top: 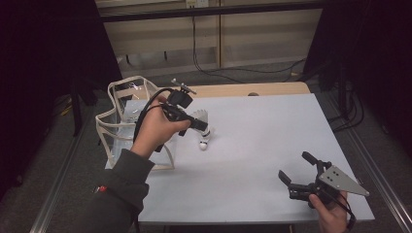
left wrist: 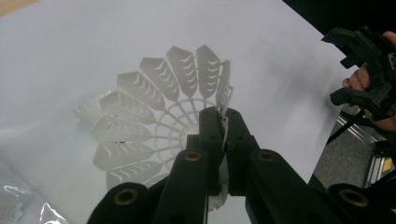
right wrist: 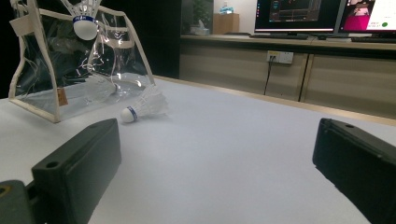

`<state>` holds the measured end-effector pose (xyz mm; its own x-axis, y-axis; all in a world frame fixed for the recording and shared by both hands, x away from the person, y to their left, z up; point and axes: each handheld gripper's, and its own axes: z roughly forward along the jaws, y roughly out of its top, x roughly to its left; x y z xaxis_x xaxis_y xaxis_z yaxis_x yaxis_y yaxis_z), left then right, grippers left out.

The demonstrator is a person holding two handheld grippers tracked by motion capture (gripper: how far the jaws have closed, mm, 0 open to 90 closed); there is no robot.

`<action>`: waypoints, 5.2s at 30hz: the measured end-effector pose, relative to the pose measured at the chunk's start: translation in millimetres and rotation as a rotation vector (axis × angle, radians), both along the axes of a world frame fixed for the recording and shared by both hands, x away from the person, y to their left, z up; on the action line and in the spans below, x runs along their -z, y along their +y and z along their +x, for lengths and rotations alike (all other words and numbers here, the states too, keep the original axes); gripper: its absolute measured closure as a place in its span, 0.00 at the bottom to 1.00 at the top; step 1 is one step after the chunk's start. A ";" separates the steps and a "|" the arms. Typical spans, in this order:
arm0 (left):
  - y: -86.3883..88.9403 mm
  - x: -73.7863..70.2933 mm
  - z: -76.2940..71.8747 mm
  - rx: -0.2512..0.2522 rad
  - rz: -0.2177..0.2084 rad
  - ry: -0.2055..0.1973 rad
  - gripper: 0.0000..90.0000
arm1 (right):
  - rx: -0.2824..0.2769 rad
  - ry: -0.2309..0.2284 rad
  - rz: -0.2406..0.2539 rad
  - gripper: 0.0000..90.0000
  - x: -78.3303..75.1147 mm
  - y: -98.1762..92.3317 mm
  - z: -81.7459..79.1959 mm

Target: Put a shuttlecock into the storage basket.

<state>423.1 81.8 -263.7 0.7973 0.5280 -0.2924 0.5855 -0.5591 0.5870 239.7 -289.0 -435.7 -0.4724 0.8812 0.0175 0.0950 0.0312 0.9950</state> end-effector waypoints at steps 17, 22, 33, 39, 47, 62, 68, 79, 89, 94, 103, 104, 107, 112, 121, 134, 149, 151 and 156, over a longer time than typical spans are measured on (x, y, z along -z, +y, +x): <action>8.8 -11.8 5.5 -0.028 -0.002 -0.008 0.98 | 0.001 0.000 0.000 0.01 -0.6 -0.5 -0.5; 11.8 -15.6 7.2 -0.038 0.000 -0.014 0.98 | 0.000 -0.002 0.000 0.01 -0.7 -0.3 -0.4; 18.8 -23.2 10.8 -0.061 -0.005 -0.019 0.98 | -0.001 -0.005 0.000 0.01 -1.2 -0.7 -0.6; 24.0 -25.5 13.3 -0.081 -0.007 -0.022 0.98 | -0.002 -0.005 0.000 0.02 -1.5 -0.7 -0.8; 30.1 -30.3 15.2 -0.105 -0.007 -0.032 0.98 | 0.002 -0.006 0.000 0.01 -1.5 -1.2 -0.7; 42.9 -40.5 18.3 -0.137 0.003 -0.046 0.98 | 0.003 -0.009 0.003 0.01 -2.1 -1.1 -1.0; 47.3 -43.6 19.4 -0.142 0.008 -0.049 0.98 | 0.007 -0.011 0.002 0.01 -2.7 -1.9 -1.3; 53.5 -48.0 20.7 -0.161 0.006 -0.052 0.98 | 0.005 -0.012 0.002 0.01 -2.4 -1.5 -0.9; 59.4 -51.9 23.3 -0.171 0.011 -0.059 0.98 | 0.005 -0.012 0.002 0.01 -2.4 -1.5 -0.9; 62.9 -54.9 23.2 -0.184 0.004 -0.061 0.98 | 0.003 -0.009 0.003 0.01 -2.4 -1.8 -1.1; 67.8 -59.9 23.9 -0.199 0.012 -0.067 0.98 | 0.003 -0.010 0.002 0.01 -2.5 -1.8 -1.0; 68.4 -60.3 24.2 -0.200 0.009 -0.067 0.98 | 0.004 -0.011 0.002 0.02 -2.5 -1.7 -1.0; 70.3 -61.5 24.8 -0.206 0.012 -0.070 0.98 | 0.003 -0.012 0.001 0.01 -2.5 -1.4 -0.8; 72.6 -63.4 25.6 -0.212 0.011 -0.073 0.98 | 0.004 -0.010 0.002 0.01 -2.4 -1.8 -0.9; 77.8 -65.8 27.8 -0.228 0.007 -0.075 0.98 | 0.004 -0.010 0.004 0.02 -2.5 -1.8 -0.9; 88.3 -68.9 30.3 -0.262 0.005 -0.086 0.98 | 0.006 -0.009 0.005 0.02 -2.7 -2.1 -1.1; 99.3 -71.4 32.2 -0.291 0.007 -0.093 0.98 | 0.007 -0.014 0.003 0.01 -2.7 -2.3 -0.9; 101.5 -71.9 32.2 -0.296 0.009 -0.094 0.98 | 0.006 -0.014 0.006 0.02 -2.7 -2.2 -1.1; 105.3 -72.3 31.9 -0.307 0.016 -0.101 0.98 | 0.005 -0.011 0.002 0.02 -2.8 -2.0 -1.2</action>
<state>455.1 187.2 -191.4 0.6245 0.7522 -0.2101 0.6677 -0.3746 0.6433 238.5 -290.9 -432.9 -0.4682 0.8835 0.0144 0.0840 0.0283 0.9961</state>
